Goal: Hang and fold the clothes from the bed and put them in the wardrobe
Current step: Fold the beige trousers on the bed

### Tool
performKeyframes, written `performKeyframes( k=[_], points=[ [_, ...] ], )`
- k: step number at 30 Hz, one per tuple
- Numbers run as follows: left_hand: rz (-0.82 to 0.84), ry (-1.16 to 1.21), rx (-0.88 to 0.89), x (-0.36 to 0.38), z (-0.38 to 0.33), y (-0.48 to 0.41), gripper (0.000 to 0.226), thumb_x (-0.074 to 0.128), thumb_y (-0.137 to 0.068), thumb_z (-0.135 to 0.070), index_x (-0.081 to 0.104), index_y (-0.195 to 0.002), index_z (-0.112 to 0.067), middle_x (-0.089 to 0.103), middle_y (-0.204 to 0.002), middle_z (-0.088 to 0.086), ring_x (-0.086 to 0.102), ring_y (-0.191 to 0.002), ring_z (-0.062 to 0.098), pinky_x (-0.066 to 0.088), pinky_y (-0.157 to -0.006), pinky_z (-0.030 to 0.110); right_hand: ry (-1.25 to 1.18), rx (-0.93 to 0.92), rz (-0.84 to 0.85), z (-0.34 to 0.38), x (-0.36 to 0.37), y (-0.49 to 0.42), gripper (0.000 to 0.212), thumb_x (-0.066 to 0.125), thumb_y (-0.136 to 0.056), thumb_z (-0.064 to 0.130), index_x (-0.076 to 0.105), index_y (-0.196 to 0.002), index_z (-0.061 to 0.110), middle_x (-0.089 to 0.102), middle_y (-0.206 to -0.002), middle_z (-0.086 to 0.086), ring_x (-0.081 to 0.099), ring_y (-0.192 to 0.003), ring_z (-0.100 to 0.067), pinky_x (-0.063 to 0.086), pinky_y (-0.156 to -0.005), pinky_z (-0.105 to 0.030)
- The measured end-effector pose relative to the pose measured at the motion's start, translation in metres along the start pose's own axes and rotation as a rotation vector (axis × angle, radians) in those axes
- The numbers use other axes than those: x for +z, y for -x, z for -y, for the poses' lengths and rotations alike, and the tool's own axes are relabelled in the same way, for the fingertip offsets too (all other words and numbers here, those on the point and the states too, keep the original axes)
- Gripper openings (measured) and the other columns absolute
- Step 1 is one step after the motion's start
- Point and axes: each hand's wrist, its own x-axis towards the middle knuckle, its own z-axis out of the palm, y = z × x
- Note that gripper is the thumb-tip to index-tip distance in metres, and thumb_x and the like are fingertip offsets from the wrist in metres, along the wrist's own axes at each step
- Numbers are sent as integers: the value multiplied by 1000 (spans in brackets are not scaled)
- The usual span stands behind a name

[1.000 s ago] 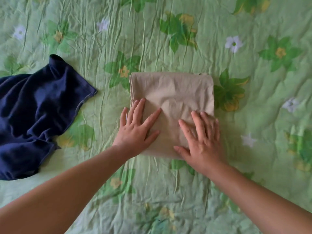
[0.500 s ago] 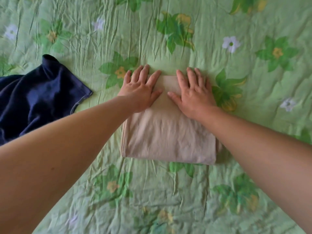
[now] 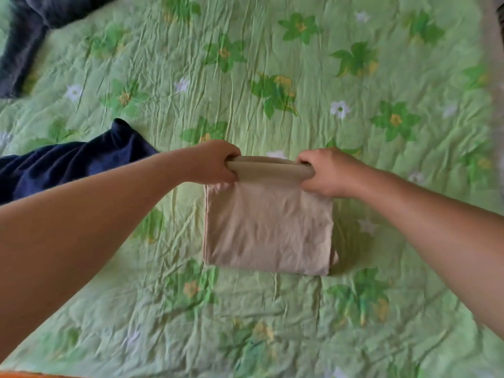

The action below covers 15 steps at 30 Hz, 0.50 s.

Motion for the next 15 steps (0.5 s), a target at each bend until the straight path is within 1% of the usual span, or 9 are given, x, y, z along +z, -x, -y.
performKeyframes(
  k=[2, 4, 7, 9, 11, 12, 13, 14, 15],
  points=[
    [-104, -17, 21, -27, -16, 17, 7, 65, -83, -12, 59, -81, -16, 60, -78, 0, 58, -73, 20, 44, -60, 31, 11, -17, -95, 8, -32, 14, 15, 67, -78, 22, 54, -82, 28, 59, -84, 3, 60, -77, -20, 44, -60, -33],
    [-299, -47, 54, -58, -34, 30, 9, 64, -82, -13, 58, -85, -18, 60, -82, 0, 59, -77, 23, 49, -65, 36, 85, -65, -270, 14, -69, 24, 18, 68, -78, 24, 52, -87, 28, 57, -88, 1, 57, -81, -23, 44, -64, -36],
    [-546, -170, 117, -80, -57, 47, 27, 67, -80, -18, 57, -104, -26, 58, -97, -6, 56, -84, 18, 52, -68, 37, 272, -135, -479, 23, -103, 40, 32, 71, -75, 25, 45, -94, 27, 51, -93, 2, 51, -85, -24, 32, -58, -33],
    [-623, -280, 158, -62, -59, 56, 36, 67, -81, -18, 52, -113, -28, 52, -105, -7, 52, -92, 17, 49, -67, 36, 414, -173, -539, 24, -92, 52, 42, 74, -73, 21, 45, -103, 21, 51, -102, -3, 53, -93, -29, 35, -61, -33],
    [-646, -373, 188, -18, -54, 61, 42, 66, -82, -18, 47, -118, -25, 49, -114, 0, 50, -102, 24, 49, -74, 39, 517, -177, -556, 21, -50, 65, 47, 74, -71, 13, 47, -109, 15, 51, -107, -10, 53, -98, -35, 45, -72, -41],
    [-626, -416, 172, 10, -48, 63, 44, 64, -83, -17, 45, -122, -24, 48, -119, 2, 50, -107, 27, 49, -79, 41, 538, -164, -554, 18, -21, 72, 46, 72, -72, 9, 48, -111, 14, 50, -107, -11, 52, -98, -35, 47, -75, -44],
    [-560, -454, 131, 42, -40, 65, 49, 62, -84, -17, 42, -129, -25, 45, -126, 2, 49, -113, 28, 48, -86, 41, 542, -145, -522, 13, 10, 79, 46, 71, -73, 6, 49, -113, 13, 50, -107, -12, 52, -98, -36, 48, -77, -45],
    [-434, -481, 77, 75, -31, 68, 57, 60, -87, -19, 36, -138, -25, 40, -136, 3, 45, -123, 28, 47, -95, 41, 528, -126, -444, 7, 44, 85, 47, 69, -76, 6, 49, -119, 12, 50, -111, -14, 52, -102, -36, 48, -80, -47],
    [-273, -493, 31, 107, -21, 72, 66, 58, -91, -24, 26, -148, -26, 31, -148, 3, 37, -136, 28, 44, -105, 42, 515, -99, -304, 0, 76, 93, 52, 66, -82, 12, 46, -130, 13, 47, -123, -16, 49, -113, -37, 47, -89, -48]
  ],
)
